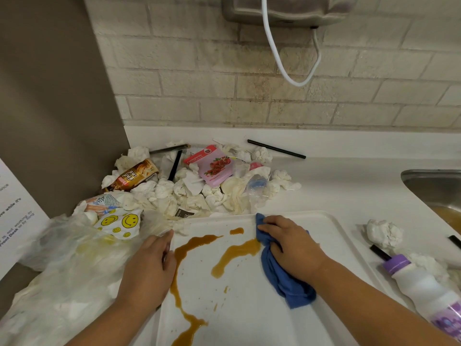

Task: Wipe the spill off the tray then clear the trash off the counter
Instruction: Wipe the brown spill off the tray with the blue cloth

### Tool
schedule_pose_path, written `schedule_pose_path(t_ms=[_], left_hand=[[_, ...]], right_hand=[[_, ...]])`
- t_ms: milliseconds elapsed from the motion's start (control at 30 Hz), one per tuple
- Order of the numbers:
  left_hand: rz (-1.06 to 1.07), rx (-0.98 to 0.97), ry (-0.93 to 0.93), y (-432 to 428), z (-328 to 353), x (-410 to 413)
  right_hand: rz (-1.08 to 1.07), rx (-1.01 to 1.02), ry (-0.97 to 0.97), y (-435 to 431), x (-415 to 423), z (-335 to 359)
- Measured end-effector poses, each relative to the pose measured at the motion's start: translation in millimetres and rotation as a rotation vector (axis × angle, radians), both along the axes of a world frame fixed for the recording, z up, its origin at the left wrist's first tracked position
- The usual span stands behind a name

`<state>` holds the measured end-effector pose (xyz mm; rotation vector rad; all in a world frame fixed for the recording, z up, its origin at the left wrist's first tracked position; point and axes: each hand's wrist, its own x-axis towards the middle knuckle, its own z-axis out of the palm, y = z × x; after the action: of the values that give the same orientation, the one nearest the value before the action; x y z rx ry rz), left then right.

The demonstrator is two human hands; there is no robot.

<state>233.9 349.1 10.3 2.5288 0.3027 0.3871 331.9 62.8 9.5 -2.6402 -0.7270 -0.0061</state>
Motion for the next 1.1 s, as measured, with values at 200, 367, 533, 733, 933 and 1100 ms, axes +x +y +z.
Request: schedule_pose_path(t_ms=[200,367,533,733,933,1100], left_hand=[[0.005,0.003,-0.004,1,0,1],[0.000,-0.003,-0.004,0,1,0],[0.001,-0.011,-0.005,0,1,0],[0.000,-0.001,-0.002,0,0,0],[0.001,0.001,0.002,0,1,0],[-0.002,0.015,0.006,0,-1,0]], right_hand=[[-0.079,0.047,-0.058,-3,9,3],[0.142,0.067,-0.012,-3,7,4],[-0.045,0.129,-0.041,-4,6,1],[0.133,0.282,0.157,-11,-9,9],[0.132,0.084,-0.101,-3,-12,-15],[0.192,0.121,-0.117,-14,-9,-10]])
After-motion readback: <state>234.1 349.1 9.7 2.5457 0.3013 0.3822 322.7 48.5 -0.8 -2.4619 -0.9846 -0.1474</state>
